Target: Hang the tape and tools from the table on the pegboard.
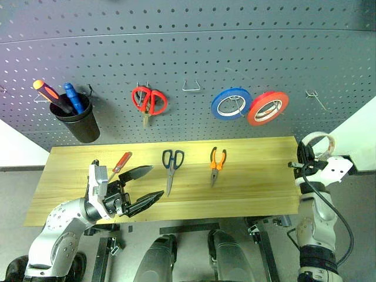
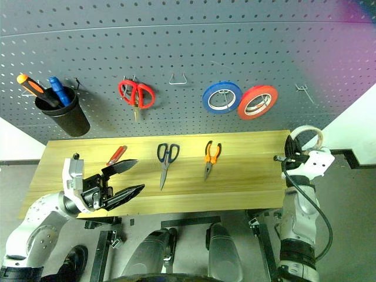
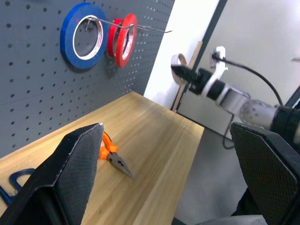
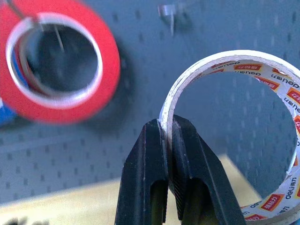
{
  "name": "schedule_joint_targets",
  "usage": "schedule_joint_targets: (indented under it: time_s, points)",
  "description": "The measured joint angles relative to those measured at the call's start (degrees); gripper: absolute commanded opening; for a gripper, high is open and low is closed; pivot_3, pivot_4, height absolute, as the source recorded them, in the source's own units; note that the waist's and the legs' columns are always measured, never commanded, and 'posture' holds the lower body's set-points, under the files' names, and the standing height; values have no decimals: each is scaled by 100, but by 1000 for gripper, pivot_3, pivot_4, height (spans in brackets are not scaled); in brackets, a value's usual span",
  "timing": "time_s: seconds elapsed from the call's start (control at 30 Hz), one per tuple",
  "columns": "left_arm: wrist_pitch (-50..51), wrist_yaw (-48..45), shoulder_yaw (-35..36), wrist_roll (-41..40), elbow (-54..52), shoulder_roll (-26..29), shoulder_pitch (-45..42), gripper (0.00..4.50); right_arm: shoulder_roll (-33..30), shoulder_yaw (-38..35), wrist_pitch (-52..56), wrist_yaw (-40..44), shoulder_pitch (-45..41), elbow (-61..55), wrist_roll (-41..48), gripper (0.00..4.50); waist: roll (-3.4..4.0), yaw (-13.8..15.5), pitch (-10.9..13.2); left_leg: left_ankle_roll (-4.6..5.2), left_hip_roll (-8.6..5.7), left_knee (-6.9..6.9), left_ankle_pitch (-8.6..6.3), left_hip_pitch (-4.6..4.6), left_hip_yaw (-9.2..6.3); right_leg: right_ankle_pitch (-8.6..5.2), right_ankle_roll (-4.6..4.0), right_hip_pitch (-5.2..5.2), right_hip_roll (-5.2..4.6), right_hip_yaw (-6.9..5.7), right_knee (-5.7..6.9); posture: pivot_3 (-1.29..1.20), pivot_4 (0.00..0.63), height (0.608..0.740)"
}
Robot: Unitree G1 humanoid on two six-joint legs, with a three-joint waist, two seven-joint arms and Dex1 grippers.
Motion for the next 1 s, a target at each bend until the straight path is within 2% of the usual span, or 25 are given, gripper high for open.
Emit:
schedule_joint_targets:
  time_s: [0.4, 0.73, 0.9, 1.0]
  points:
    - [-224, -117, 107, -116, 36, -288, 32, 4500, -207, 61, 5, -43, -453, -86, -56, 35, 1, -6, -1, 1, 0, 4, 1, 0, 3, 3, -2, 0, 0, 0, 4, -57, 222, 740]
    - [-339, -142, 103, -75, 36, -306, 116, 4500, -416, 133, 1, -129, -695, -53, -228, 35, 1, -3, -1, 1, -1, 5, 1, 1, 3, 4, -3, 0, -1, 1, 6, -54, 228, 740]
    - [-365, -155, 59, 6, 39, -330, 128, 4500, -655, 202, -4, 42, -1219, 680, -298, 35, 1, -19, -1, 3, 1, 6, 4, 5, 7, 8, -10, 2, 3, 1, 7, -44, 227, 740]
    - [-374, -140, 47, 22, 40, -360, 122, 4500, -843, 218, -90, 161, -1524, 1492, -368, 35, 2, -4, 0, 4, 0, 7, 4, 4, 9, 8, -10, 2, 1, 2, 7, -36, 227, 740]
